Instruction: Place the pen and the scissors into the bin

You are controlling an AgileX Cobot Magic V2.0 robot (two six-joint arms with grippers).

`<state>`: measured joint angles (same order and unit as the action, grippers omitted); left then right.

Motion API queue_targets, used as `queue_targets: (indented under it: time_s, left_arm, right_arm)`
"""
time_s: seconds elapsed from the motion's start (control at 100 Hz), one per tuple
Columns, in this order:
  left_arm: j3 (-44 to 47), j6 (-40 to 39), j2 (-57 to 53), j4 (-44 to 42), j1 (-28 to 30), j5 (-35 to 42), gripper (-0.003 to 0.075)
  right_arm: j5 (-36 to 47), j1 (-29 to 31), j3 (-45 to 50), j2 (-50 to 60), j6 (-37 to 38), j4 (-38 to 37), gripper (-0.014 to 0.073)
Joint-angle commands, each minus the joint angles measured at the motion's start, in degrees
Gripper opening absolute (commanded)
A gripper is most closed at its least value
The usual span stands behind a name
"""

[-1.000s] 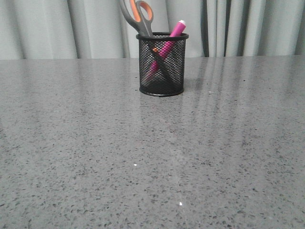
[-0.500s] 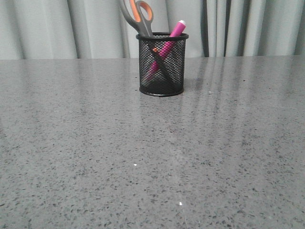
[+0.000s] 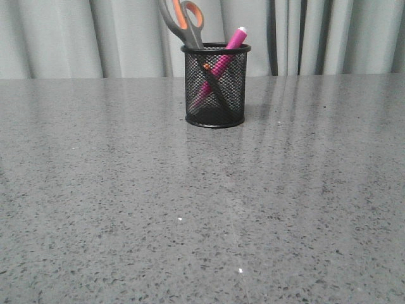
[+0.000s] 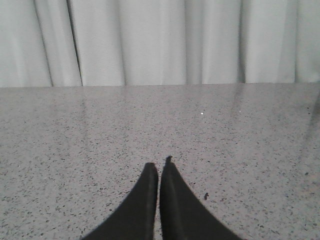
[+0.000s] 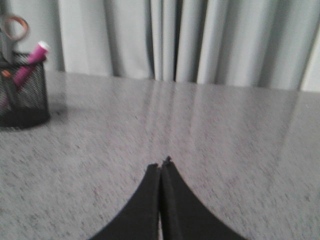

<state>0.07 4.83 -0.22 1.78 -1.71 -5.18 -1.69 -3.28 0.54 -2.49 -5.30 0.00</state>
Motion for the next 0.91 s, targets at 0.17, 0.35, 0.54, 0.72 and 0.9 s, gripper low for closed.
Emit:
queue_targets:
  time_s: [0.17,0.35,0.54,0.72,0.9]
  left_arm:
    - [2.6,-0.7,-1.9,-0.1,-0.2,4.2,-0.0019]
    - [2.6,-0.7,-1.9,-0.1,-0.2,4.2,-0.0019]
    - [2.6,-0.7,-1.9,-0.1,-0.2,4.2,-0.0019]
    - [2.6,-0.7,-1.9,-0.1,-0.2,4.2,-0.0019]
    - [2.6,-0.7,-1.9,-0.1,-0.2,4.2,-0.0019]
  right_arm:
    - [-2.3,1.8,0.9,4.3,0.6,-2.3,-0.0069]
    - [-2.7,1.9,0.9,4.3,0.6,-2.7,-0.0069]
    - [-2.0,1.9,0.8,4.3,0.6,-2.7,-0.0069]
    - [-2.2,1.9,0.8,4.3,0.6,-2.7,-0.0069]
    - [-2.2,1.9,0.8,4.3,0.6,-2.7,-0.0069]
